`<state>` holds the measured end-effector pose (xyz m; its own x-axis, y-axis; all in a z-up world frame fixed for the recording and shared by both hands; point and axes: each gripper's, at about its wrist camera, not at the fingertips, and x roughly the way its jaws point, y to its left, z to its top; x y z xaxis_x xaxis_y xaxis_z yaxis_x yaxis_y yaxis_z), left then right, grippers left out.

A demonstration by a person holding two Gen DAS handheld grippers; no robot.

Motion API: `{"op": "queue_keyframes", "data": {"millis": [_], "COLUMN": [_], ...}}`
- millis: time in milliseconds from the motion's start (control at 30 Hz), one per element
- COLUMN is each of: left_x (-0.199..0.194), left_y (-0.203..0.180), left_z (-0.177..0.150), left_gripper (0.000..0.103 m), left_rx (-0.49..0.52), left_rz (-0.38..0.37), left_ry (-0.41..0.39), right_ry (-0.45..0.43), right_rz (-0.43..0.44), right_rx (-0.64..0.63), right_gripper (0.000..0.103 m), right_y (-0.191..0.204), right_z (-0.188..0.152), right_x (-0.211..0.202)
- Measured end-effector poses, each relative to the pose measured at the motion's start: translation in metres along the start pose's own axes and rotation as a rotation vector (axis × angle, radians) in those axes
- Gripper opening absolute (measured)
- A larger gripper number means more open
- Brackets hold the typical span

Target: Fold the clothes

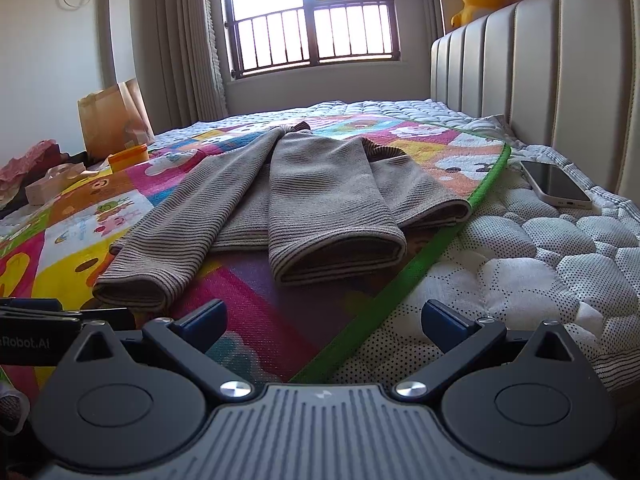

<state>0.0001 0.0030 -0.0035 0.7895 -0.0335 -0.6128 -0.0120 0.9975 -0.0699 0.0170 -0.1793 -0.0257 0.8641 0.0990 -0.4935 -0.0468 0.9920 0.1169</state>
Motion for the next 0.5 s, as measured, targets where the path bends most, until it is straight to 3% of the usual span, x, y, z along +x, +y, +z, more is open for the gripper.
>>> {"op": "queue_keyframes", "data": {"millis": [500], "left_x": [0.0053], "left_y": [0.0028], "left_z": [0.0049], "left_gripper": [0.103], "left_rx": [-0.001], "left_rz": [-0.015], "left_ry": [0.003], "right_ry": [0.015], "right_rz": [-0.003], "right_rx": [-0.003], "right_gripper": [0.103], "right_y": [-0.0017], "right_z": [0.0006], "right_x": [0.0054]}}
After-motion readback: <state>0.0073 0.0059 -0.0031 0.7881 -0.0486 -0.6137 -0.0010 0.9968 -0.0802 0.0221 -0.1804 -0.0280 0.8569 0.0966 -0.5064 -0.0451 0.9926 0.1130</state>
